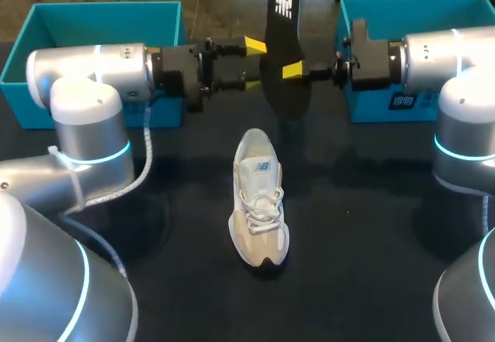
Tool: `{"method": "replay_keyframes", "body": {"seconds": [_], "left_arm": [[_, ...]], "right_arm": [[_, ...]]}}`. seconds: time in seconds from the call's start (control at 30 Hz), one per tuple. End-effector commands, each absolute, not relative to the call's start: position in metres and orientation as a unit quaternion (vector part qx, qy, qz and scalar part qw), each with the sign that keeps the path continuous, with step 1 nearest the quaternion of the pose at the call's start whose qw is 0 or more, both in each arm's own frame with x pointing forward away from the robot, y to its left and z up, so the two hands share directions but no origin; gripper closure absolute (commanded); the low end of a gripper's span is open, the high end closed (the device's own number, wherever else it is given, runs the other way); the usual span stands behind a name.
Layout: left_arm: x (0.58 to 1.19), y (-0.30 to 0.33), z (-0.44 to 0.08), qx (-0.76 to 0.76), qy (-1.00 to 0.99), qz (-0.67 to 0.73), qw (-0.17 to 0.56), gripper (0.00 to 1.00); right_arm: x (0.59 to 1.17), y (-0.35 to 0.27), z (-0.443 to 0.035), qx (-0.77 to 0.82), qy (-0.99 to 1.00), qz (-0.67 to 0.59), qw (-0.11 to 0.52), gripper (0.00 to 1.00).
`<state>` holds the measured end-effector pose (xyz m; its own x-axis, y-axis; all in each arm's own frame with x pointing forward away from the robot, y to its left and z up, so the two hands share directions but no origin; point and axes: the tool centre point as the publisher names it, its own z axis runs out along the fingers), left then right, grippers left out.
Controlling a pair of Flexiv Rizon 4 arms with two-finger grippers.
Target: Take the shoe out of the shoebox, open the shoe tongue, remove and reinsert the insole, then place the shoe into the shoebox
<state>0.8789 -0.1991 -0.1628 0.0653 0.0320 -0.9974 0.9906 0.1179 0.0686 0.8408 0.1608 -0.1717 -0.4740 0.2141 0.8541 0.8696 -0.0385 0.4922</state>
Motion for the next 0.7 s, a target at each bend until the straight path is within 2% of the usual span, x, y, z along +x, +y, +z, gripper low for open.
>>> {"method": "replay_keyframes", "body": {"seconds": [0.03, 0.27, 0.7], "left_arm": [[0.873, -0.185, -0.168, 0.446, 0.577, -0.474, 0.494, 0.00], [0.864, -0.173, -0.190, 0.386, 0.642, -0.504, 0.431, 0.00], [0.864, -0.173, -0.190, 0.386, 0.642, -0.504, 0.431, 0.00]], "right_arm": [[0.838, 0.161, -0.175, -0.408, -0.641, -0.595, 0.260, 1.00], [0.841, 0.161, -0.176, -0.367, -0.656, -0.624, 0.215, 1.00], [0.843, 0.161, -0.176, -0.356, -0.665, -0.623, 0.206, 1.00]]}}
